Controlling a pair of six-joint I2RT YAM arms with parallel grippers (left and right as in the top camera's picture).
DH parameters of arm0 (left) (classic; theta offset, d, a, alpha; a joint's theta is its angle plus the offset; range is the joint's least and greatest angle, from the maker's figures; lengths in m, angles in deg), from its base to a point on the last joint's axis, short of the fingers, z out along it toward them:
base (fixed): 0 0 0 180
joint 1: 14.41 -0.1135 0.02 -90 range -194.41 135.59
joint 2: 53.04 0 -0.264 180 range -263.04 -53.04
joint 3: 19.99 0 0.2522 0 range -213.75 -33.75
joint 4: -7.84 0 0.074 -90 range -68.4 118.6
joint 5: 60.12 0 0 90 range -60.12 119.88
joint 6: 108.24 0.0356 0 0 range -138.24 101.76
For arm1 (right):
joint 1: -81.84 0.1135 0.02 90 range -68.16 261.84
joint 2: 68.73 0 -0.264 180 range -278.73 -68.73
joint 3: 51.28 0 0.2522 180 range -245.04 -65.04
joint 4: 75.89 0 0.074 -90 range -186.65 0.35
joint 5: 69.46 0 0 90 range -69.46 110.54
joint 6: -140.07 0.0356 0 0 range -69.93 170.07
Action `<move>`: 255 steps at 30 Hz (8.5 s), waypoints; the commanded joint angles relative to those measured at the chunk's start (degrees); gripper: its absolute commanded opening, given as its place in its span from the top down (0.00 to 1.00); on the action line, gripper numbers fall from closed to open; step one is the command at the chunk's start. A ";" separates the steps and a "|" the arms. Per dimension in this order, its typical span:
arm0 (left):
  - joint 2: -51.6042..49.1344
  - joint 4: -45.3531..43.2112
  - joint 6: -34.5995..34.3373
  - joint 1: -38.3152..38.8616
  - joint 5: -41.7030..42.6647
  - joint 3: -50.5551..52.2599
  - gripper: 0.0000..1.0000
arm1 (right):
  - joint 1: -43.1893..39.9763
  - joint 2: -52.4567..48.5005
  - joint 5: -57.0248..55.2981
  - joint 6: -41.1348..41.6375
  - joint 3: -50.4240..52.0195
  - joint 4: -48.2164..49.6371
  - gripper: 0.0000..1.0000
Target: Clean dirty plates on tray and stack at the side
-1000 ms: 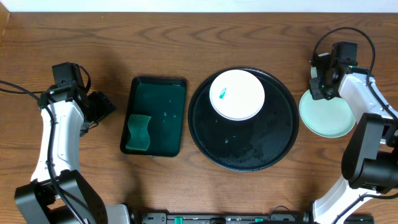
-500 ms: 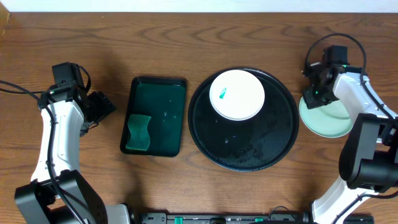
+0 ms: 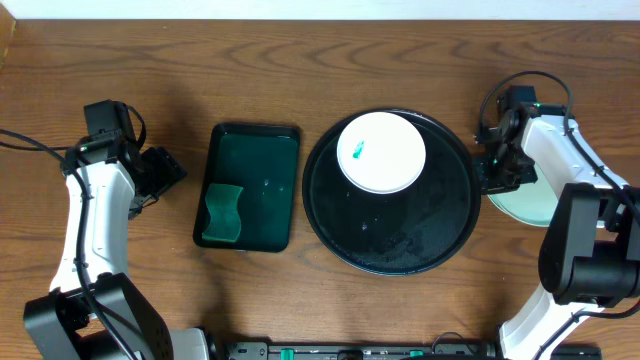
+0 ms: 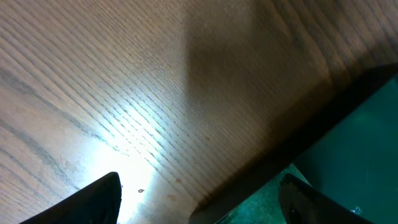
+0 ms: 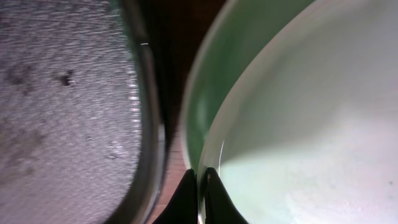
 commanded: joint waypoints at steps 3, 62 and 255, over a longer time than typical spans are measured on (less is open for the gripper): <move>0.63 0.35 -0.33 -0.24 -0.35 -1.03 0.19 | 1.29 -0.04 7.39 1.90 0.11 -0.52 0.96; 0.63 0.35 -0.33 -0.24 -0.35 -1.03 0.19 | 14.93 -0.07 10.05 28.06 -9.07 8.85 0.67; 0.63 4.55 10.67 16.70 18.12 -0.81 0.12 | 14.73 4.98 2.12 19.41 11.43 23.91 0.43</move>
